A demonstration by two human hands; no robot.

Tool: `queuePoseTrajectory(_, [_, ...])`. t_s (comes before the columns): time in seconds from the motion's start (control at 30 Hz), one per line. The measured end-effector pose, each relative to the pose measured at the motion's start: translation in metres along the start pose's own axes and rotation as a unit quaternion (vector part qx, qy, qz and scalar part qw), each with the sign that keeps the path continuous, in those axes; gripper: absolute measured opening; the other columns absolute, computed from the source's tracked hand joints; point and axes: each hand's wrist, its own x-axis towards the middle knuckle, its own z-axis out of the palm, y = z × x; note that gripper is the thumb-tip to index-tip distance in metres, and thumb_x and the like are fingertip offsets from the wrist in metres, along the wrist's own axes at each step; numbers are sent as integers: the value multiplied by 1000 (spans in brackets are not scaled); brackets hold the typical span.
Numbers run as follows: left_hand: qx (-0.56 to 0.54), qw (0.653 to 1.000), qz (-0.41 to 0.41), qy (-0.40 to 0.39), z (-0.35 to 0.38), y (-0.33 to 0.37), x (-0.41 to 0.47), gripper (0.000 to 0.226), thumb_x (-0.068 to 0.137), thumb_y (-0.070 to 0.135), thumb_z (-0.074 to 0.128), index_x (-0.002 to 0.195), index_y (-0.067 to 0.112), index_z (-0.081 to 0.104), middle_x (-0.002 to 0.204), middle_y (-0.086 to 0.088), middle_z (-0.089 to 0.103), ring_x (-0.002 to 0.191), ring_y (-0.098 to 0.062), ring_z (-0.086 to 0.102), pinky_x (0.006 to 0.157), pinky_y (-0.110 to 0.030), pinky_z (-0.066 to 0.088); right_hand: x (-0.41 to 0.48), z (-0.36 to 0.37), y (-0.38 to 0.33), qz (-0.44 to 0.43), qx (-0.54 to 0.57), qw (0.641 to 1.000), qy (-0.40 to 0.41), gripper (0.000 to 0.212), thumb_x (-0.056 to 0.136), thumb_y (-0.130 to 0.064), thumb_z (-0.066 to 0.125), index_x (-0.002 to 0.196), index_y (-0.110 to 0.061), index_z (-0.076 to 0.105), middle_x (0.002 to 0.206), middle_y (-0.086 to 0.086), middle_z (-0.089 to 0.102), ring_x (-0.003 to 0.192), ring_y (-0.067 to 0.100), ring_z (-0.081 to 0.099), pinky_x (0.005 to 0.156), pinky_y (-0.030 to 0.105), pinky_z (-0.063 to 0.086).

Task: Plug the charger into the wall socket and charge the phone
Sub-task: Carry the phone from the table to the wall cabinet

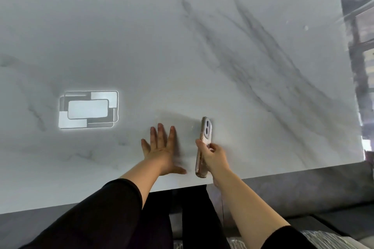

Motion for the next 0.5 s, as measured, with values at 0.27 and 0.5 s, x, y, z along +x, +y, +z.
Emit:
queuePoseTrajectory(0.27, [41,995,85,-39,-12,30,-71,125,63,71,66,150,33,-15,162,-3,6,148,-27,13,118,-46,19,-72,-75,27,158,240,950,-125,34,83,-44,63,91,-11,57,86,9,64,75,24,60,74,40,51])
queuePoseTrajectory(0.5, [29,989,114,-93,11,107,-127,92,78,59,60,151,27,14,153,-3,34,136,-19,41,110,-32,36,-130,-177,127,168,287,942,-53,22,82,-38,56,80,-16,53,72,4,51,60,17,46,57,29,35])
